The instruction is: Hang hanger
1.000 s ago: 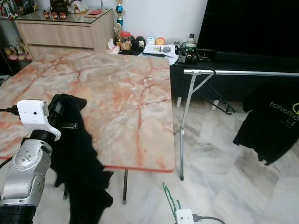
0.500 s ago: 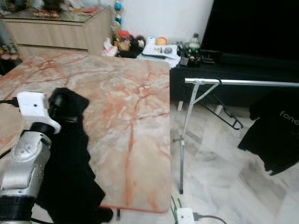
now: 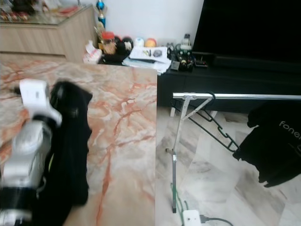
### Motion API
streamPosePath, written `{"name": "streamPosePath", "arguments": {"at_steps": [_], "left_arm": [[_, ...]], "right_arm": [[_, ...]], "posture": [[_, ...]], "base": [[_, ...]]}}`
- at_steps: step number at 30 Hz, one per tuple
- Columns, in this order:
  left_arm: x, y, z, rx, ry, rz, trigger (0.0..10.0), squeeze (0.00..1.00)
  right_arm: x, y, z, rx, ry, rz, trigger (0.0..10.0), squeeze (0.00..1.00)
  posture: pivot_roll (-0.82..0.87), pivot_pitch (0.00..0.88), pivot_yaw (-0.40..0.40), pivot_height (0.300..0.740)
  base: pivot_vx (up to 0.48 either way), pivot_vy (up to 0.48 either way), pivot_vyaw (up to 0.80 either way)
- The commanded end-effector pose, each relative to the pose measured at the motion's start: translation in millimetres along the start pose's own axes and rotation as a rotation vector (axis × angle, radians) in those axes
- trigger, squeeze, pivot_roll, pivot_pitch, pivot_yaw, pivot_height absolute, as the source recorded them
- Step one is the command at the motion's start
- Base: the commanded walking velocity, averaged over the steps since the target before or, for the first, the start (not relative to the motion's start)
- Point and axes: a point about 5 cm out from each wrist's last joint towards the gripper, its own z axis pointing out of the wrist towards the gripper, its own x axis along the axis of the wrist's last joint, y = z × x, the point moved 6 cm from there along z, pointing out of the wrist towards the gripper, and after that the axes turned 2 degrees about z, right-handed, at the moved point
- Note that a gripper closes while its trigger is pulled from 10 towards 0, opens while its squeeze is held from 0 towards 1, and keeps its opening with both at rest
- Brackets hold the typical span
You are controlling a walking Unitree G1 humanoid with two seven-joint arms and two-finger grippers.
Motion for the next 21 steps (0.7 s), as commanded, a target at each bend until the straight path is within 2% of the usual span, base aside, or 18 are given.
{"name": "streamPosePath", "arguments": {"at_steps": [1,2,3,4,9,13,14,16,17,19,21], "left_arm": [[9.5,7.3,-6.6,-0.022,0.033,-0.008,10.0,0.00],[3.3,6.4,-12.1,-0.018,0.013,-0.008,10.0,0.00],[-10.7,3.3,-26.3,-0.008,-0.033,-0.007,10.0,0.00],[-10.7,3.3,-26.3,-0.008,-0.033,-0.007,10.0,0.00],[-36.3,-3.4,-59.6,-0.008,-0.136,0.030,10.0,0.00],[-39.4,-2.9,-66.5,-0.016,-0.150,0.020,10.0,0.02],[-39.9,-2.1,-70.2,-0.025,-0.155,0.030,10.0,0.13],[-38.9,-1.4,-73.9,-0.029,-0.157,0.036,10.0,0.71],[-38.9,-1.4,-73.9,-0.029,-0.157,0.036,10.0,0.71],[-35.5,-0.7,-76.3,-0.033,-0.155,0.036,10.0,1.00],[-33.2,2.7,-77.7,-0.051,-0.150,0.041,10.0,1.00]], "right_arm": [[-13.0,8.3,-3.0,-0.018,-0.035,0.000,10.0,0.00],[-13.2,8.3,-3.0,-0.018,-0.036,0.000,10.0,0.00],[-14.0,8.3,-3.2,-0.018,-0.038,-0.002,10.0,0.00],[-14.0,8.3,-3.2,-0.018,-0.038,-0.002,10.0,0.00],[-16.0,7.6,-3.6,-0.014,-0.043,-0.007,10.0,0.00],[-16.8,7.3,-3.8,-0.013,-0.044,-0.009,10.0,0.00],[-17.1,7.2,-3.9,-0.013,-0.045,-0.011,10.0,0.00],[-17.3,7.7,-4.0,-0.014,-0.045,-0.014,10.0,0.00],[-17.3,7.7,-4.0,-0.014,-0.045,-0.014,10.0,0.00],[-17.7,8.6,-4.1,-0.017,-0.047,-0.014,10.0,0.00],[-18.1,9.0,-4.2,-0.018,-0.048,-0.016,10.0,0.00]], "posture": [[0.13,0.093,-0.023,0.740],[0.13,0.094,-0.023,0.740],[0.13,0.096,-0.021,0.740],[0.13,0.096,-0.021,0.740],[0.13,0.099,-0.019,0.740],[0.13,0.097,-0.017,0.740],[0.13,0.098,-0.017,0.740],[0.12,0.097,-0.018,0.740],[0.12,0.097,-0.018,0.740],[0.12,0.092,-0.017,0.740],[0.12,0.085,-0.017,0.740]], "base": [[0.000,0.000,0.00],[0.000,0.000,0.00],[0.000,0.000,0.00],[0.000,0.000,0.00],[0.000,0.000,0.00],[0.000,0.000,0.00],[0.000,0.000,0.00],[0.000,0.000,0.00],[0.000,0.000,0.00],[0.000,0.000,0.00],[0.000,0.000,0.00]]}}
